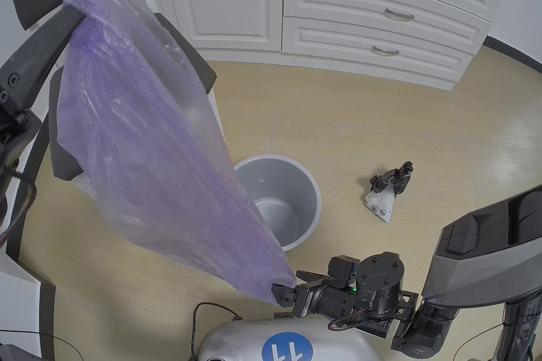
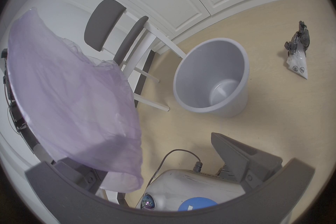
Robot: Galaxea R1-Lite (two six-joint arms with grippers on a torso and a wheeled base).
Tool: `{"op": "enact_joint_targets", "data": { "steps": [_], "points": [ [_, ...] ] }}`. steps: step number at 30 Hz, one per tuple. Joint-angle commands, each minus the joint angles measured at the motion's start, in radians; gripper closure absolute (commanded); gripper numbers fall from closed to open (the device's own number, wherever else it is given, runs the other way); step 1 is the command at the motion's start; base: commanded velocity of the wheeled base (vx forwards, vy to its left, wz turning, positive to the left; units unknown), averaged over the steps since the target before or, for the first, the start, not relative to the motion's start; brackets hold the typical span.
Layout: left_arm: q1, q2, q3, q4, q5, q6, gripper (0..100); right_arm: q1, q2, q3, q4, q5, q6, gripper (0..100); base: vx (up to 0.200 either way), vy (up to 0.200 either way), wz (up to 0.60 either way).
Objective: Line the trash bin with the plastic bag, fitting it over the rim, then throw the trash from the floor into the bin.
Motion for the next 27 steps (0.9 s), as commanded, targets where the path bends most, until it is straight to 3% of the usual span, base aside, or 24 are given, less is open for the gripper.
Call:
{"op": "enact_joint_targets", "data": {
  "steps": [1, 8, 12, 27],
  "points": [
    [-0.006, -0.009, -0.001, 0.000, 0.000, -0.002, 100, 0.003, 0.000, -0.016, -0.018, -0.006, 0.002, 0, 0.000, 0.000, 0.00],
    [-0.011, 0.000, 0.003, 0.000, 0.000, -0.002, 100, 0.003, -0.071, -0.022, -0.018, -0.016, 0.040, 0, 0.000, 0.000, 0.00],
    [-0.014, -0.001, 0.005, 0.000, 0.000, -0.002, 100, 0.020, -0.063, -0.056, -0.018, -0.059, 0.070, 0, 0.000, 0.000, 0.00],
    [-0.027, -0.005, 0.000, 0.000, 0.000, -0.002, 100, 0.028, -0.016, -0.069, -0.018, -0.070, 0.071, 0, 0.000, 0.000, 0.00]
  ]
}}
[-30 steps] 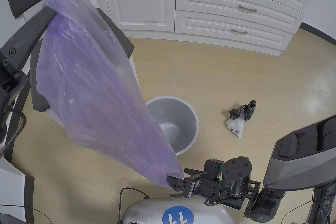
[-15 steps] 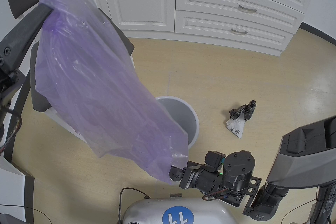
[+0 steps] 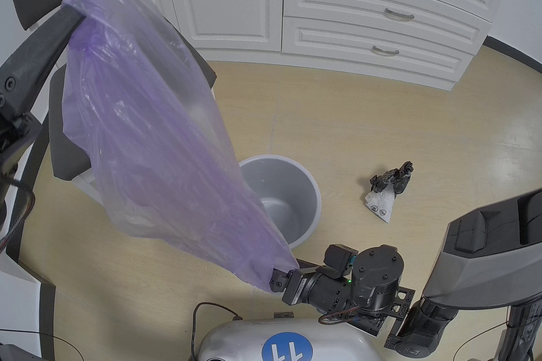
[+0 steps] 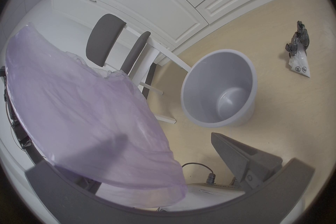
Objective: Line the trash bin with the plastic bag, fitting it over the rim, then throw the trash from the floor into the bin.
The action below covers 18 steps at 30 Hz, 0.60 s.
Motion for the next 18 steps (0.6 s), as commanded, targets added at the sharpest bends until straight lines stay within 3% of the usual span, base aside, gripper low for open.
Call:
{"op": "enact_joint_targets", "data": {
  "steps": [1, 18],
  "points": [
    [-0.002, -0.002, -0.003, 0.000, 0.000, -0.001, 100, 0.000, 0.022, -0.004, -0.018, 0.000, 0.000, 0, 0.000, 0.000, 0.00],
    [-0.003, 0.005, -0.001, 0.000, 0.000, -0.001, 100, 0.008, 0.063, -0.036, -0.018, -0.032, 0.002, 0, 0.000, 0.000, 0.00]
  ]
}}
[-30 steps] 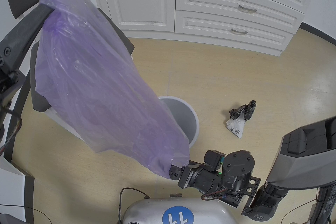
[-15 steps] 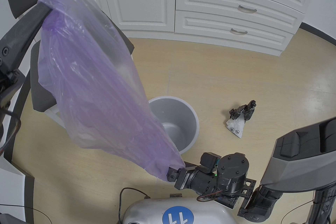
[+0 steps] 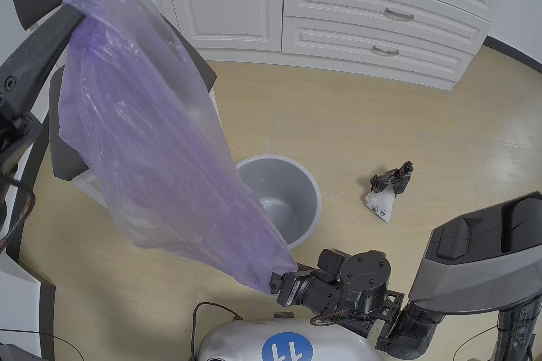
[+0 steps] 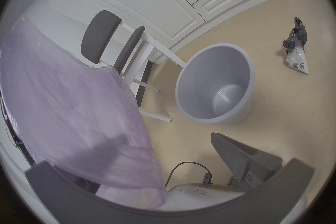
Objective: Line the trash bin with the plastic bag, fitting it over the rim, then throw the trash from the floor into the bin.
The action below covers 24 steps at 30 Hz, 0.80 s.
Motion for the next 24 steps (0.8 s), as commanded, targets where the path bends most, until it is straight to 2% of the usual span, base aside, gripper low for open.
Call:
{"op": "enact_joint_targets", "data": {
  "steps": [1, 2, 10, 15, 17, 19, 24],
  "points": [
    [0.000, 0.005, 0.002, -0.001, 0.000, -0.001, 100, 0.006, 0.005, -0.007, -0.018, -0.010, 0.000, 0, 0.000, 0.000, 0.00],
    [0.000, 0.005, 0.002, -0.001, 0.000, -0.001, 100, 0.011, 0.002, -0.009, -0.018, -0.013, 0.008, 100, 0.000, 0.000, 0.00],
    [0.000, 0.008, 0.019, 0.001, -0.003, 0.004, 100, 0.012, -0.023, -0.013, -0.018, -0.018, 0.023, 100, 0.000, 0.000, 0.00],
    [0.015, 0.017, 0.059, 0.042, -0.020, 0.010, 100, -0.028, -0.076, -0.003, -0.018, -0.018, 0.002, 100, 0.000, 0.000, 0.00],
    [0.041, 0.012, 0.076, 0.110, -0.057, 0.029, 100, -0.066, -0.102, -0.001, -0.018, -0.010, -0.021, 100, 0.000, 0.000, 0.00],
    [0.075, 0.003, 0.073, 0.237, -0.093, 0.042, 100, -0.109, -0.135, 0.003, -0.018, -0.007, -0.073, 100, 0.000, 0.000, 0.00],
    [0.149, 0.011, 0.054, 0.367, -0.103, 0.044, 100, -0.174, -0.199, 0.011, -0.018, -0.003, -0.133, 100, 0.000, 0.000, 0.00]
  ]
}}
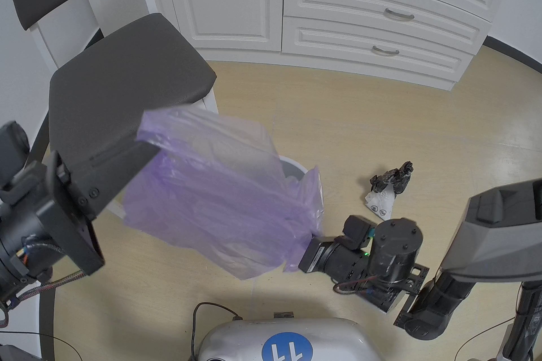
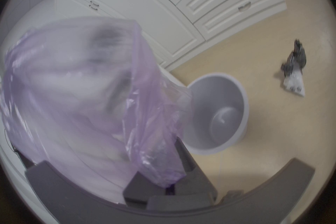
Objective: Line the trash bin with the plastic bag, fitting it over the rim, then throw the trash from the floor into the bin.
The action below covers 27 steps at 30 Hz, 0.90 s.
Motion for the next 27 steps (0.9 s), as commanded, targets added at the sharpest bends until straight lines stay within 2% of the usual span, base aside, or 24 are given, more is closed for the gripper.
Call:
{"op": "enact_joint_targets", "data": {
  "steps": [1, 4, 9, 11, 14, 17, 23, 27],
  "points": [
    [0.090, 0.004, -0.013, 0.085, -0.022, 0.008, 100, -0.095, -0.102, 0.012, -0.018, 0.005, -0.067, 100, 0.000, 0.000, 0.00],
    [0.116, 0.011, -0.018, 0.114, -0.023, 0.010, 100, -0.134, -0.106, 0.009, -0.018, 0.005, -0.112, 100, 0.000, 0.000, 0.00],
    [0.228, 0.035, -0.033, 0.186, -0.132, 0.008, 100, -0.180, -0.169, 0.003, -0.018, 0.005, -0.155, 100, 0.000, 0.000, 0.00],
    [0.291, 0.055, -0.036, 0.194, -0.186, 0.007, 100, -0.187, -0.244, -0.003, 0.052, 0.005, -0.158, 100, 0.000, 0.000, 0.00],
    [0.343, 0.073, -0.036, 0.194, -0.217, 0.007, 100, -0.187, -0.343, -0.028, 0.174, -0.006, -0.158, 100, 0.000, 0.000, 0.00],
    [0.379, 0.092, -0.038, 0.195, -0.229, 0.008, 100, -0.175, -0.448, -0.054, 0.299, -0.015, -0.155, 100, 0.000, 0.000, 0.00],
    [0.446, 0.144, -0.052, 0.192, -0.230, 0.011, 100, -0.130, -0.588, -0.128, 0.516, -0.110, -0.149, 100, 0.000, 0.000, 0.00],
    [0.484, 0.165, -0.058, 0.192, -0.230, 0.014, 100, -0.117, -0.642, -0.154, 0.614, -0.124, -0.146, 100, 0.000, 0.000, 0.00]
  ]
}}
